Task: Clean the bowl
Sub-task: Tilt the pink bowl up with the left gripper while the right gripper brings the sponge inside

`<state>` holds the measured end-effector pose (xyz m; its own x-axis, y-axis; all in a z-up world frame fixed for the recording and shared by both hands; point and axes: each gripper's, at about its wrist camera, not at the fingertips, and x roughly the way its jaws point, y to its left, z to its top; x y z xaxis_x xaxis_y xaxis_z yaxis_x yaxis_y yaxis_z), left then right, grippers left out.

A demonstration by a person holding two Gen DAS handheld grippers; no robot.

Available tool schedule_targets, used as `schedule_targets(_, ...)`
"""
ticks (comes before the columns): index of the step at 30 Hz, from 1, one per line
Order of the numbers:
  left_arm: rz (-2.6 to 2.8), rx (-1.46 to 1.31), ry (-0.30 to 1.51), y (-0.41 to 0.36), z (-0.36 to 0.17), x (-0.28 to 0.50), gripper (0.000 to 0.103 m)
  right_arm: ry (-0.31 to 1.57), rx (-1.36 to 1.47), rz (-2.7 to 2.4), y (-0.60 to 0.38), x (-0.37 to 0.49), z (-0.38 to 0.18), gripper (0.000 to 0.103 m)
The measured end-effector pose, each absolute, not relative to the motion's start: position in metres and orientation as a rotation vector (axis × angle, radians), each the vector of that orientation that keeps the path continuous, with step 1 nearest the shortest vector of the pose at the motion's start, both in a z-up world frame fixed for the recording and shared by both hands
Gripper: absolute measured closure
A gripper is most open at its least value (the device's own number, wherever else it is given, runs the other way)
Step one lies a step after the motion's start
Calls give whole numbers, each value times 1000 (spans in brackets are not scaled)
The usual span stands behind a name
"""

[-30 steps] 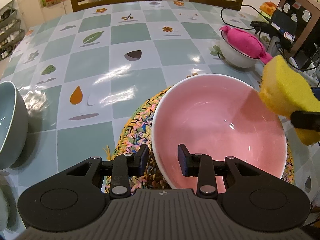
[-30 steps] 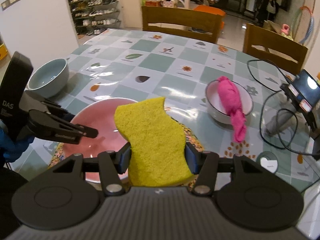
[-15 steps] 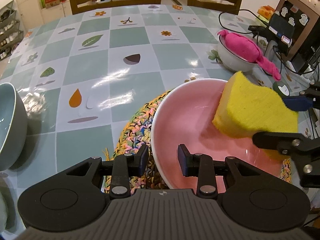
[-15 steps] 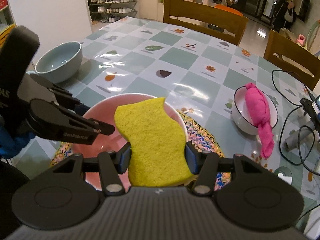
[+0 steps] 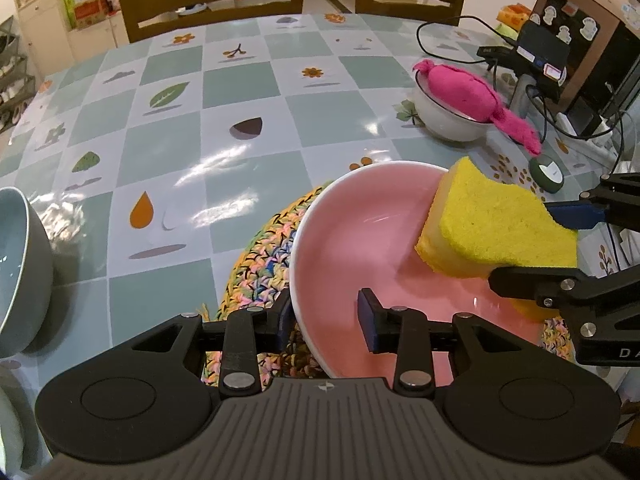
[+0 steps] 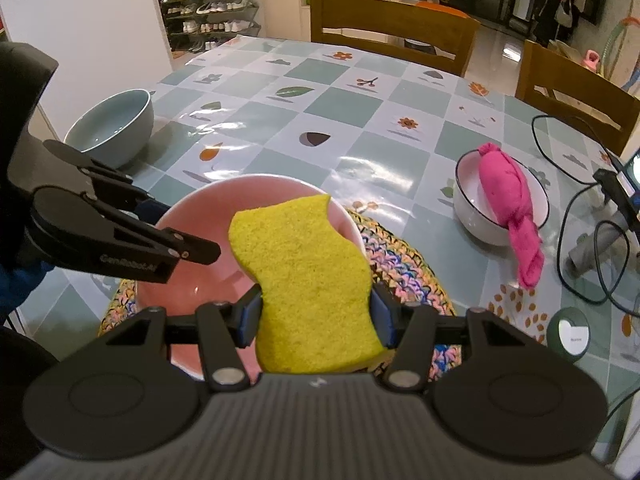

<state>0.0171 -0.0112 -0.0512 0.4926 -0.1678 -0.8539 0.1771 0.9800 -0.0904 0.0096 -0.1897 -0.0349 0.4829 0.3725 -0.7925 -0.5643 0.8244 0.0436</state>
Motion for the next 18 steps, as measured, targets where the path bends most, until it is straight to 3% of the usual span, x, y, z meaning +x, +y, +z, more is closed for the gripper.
schedule_targets(14,-239,27,990,-22,-33,16,65,906,-193,530,-207,-2,-47,47)
schedule_targets(18,-251,42,989,-28,-32,18,60,910,-189,513,-210,-7,-52,47)
